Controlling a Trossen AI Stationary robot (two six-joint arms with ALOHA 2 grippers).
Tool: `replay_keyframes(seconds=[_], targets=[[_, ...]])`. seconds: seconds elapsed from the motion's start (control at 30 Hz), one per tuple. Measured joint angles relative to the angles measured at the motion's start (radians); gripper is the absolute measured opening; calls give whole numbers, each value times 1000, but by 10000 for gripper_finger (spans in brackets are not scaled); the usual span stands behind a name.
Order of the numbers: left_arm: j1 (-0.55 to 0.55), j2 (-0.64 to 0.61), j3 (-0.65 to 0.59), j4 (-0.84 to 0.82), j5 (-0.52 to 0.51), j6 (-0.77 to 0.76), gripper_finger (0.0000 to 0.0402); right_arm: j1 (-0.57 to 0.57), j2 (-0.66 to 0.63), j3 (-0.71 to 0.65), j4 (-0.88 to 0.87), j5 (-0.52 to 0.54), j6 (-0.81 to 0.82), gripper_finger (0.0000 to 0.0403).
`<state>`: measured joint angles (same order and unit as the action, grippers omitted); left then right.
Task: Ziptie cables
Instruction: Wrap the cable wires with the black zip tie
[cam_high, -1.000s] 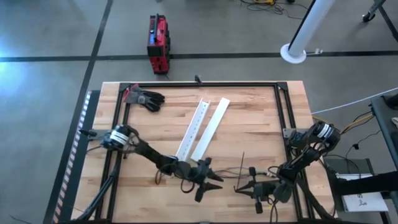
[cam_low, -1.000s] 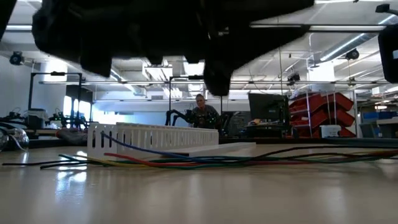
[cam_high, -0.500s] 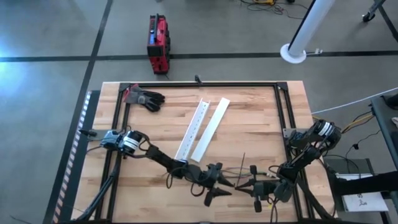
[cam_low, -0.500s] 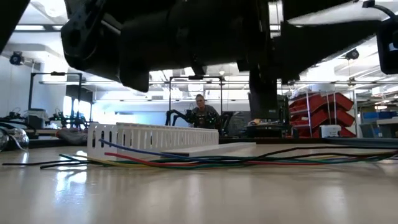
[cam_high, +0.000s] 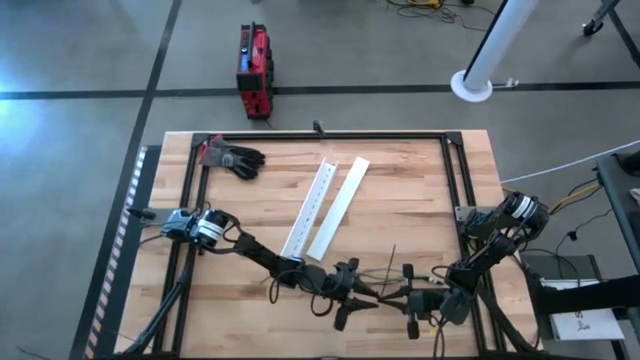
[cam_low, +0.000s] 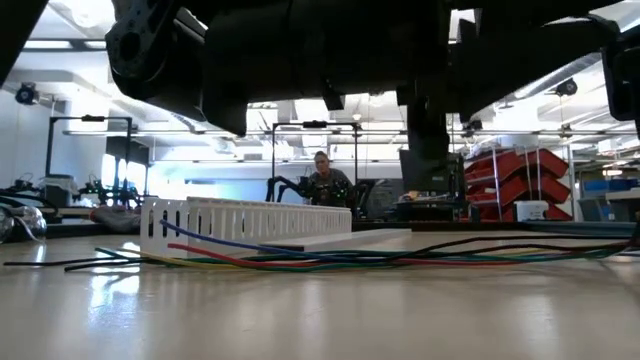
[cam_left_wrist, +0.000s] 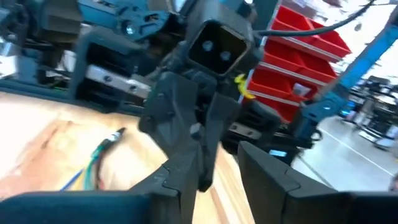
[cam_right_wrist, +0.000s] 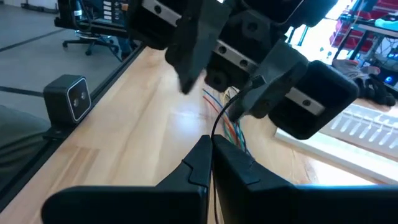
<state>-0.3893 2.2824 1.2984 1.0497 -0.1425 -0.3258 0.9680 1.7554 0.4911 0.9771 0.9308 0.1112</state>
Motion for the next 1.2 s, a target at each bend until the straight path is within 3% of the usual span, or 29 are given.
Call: replay_keyframes(seconds=[0.43,0.87,1.0,1.2], targets=[[-3,0,0,-1,-35,-7,5,0,0,6,-1,13,6,0],[-16,0,11,4,-40,2,0,0,-2,9,-1,12,15,3],[-20,0,10,3,-59,3,0,0,-15,15,3,13,62,29],[-29,-1,9,-6,-59,32,0,12,-24,30,-2,12,53,101]])
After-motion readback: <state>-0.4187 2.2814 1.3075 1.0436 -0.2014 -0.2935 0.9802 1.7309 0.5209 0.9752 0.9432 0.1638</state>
